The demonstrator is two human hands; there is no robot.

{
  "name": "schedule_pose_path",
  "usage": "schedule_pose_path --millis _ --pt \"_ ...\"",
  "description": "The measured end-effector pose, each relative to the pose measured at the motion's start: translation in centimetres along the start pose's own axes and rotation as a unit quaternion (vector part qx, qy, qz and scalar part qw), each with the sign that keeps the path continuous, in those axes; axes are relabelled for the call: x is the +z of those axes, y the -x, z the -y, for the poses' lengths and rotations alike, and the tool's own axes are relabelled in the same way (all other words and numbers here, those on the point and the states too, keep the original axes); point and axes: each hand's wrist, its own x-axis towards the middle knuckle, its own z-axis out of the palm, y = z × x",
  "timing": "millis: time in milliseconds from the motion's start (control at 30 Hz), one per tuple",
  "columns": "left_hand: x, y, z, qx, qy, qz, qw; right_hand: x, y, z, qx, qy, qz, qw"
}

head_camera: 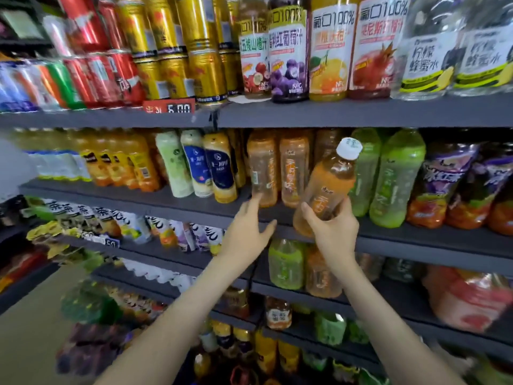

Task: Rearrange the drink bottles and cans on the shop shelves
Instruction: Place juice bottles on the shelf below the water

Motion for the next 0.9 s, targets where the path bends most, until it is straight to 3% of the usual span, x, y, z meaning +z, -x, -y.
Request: schedule_pose_path --millis 400,600,800,900 --pt "2.4 -6.3 4.2 -0.036 0.061 0.010 0.997 4.0 -4.6 -0.8 0.034 0.223 -0.068 0.972" --pt "3.6 -7.9 3.7 -0.064 0.074 0.006 0.995 4.2 -3.9 -1.4 -0.005 0.213 -0.098 0.972" --pt "4.1 -9.0 4.1 -0.074 0.095 -0.012 0.993 5.6 -5.1 -1.6 -0.013 0.343 -0.120 0.932" --pt "4.4 -8.8 4.3 -0.066 0.102 -0.014 0.992 6.3 -5.7 -1.8 -0.003 0.348 -0.134 0.928"
